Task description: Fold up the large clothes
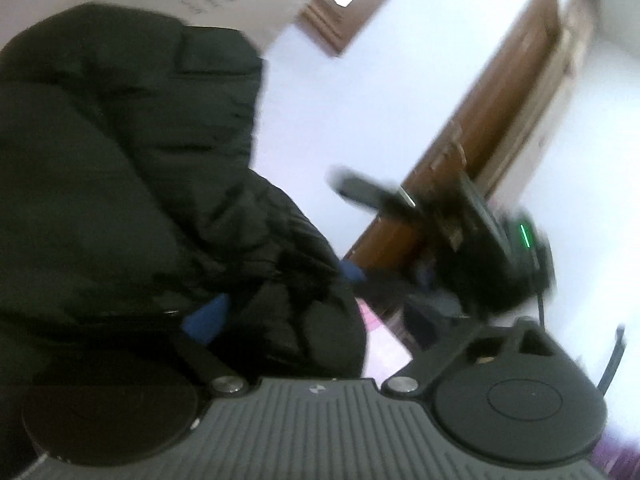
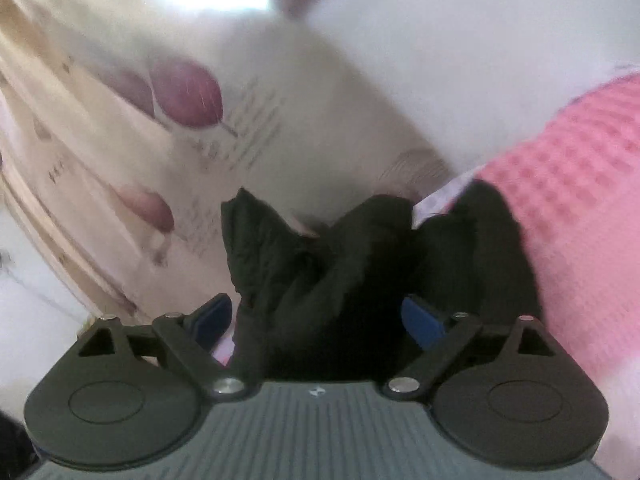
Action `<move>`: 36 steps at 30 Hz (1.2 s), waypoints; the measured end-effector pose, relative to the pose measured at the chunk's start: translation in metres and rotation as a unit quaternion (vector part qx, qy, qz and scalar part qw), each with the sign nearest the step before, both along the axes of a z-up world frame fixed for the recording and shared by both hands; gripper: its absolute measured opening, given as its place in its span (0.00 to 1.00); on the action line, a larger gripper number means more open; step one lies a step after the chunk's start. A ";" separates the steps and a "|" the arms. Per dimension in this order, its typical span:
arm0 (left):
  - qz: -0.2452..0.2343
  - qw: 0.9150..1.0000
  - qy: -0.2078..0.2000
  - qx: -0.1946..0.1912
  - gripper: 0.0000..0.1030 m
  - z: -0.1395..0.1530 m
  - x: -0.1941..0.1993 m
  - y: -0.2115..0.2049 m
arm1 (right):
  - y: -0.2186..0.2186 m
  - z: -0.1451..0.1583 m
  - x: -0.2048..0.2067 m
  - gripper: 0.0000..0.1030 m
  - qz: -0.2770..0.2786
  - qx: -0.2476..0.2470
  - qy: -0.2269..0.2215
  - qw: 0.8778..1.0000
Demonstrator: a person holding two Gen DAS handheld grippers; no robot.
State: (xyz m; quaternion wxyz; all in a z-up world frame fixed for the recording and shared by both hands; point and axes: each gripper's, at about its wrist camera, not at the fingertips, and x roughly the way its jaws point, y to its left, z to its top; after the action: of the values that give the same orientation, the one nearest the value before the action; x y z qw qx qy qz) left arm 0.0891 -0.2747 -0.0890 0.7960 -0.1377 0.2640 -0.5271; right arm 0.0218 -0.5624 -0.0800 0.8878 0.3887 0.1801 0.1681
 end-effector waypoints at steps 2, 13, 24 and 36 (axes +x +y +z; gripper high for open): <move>-0.002 1.000 -0.020 0.008 1.00 0.001 -0.008 -0.005 | 0.003 0.009 0.030 0.95 0.027 -0.008 0.024 0.999; 0.010 1.000 -0.007 -0.012 1.00 0.011 -0.021 0.027 | 0.077 0.041 0.092 0.72 0.096 -0.215 0.077 0.969; 0.128 0.991 0.035 0.013 1.00 0.009 -0.027 0.111 | 0.141 0.087 0.048 0.16 0.041 -0.497 -0.036 0.866; 0.148 0.987 -0.023 0.060 1.00 -0.003 -0.014 0.097 | 0.028 0.052 0.014 0.27 -0.011 -0.253 0.041 0.967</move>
State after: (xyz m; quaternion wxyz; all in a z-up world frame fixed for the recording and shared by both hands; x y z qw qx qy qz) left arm 0.0749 -0.1781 -0.0920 0.8779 -0.1153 0.2530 -0.3900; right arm 0.0358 -0.5347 -0.0281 0.9507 0.1603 0.2491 0.0913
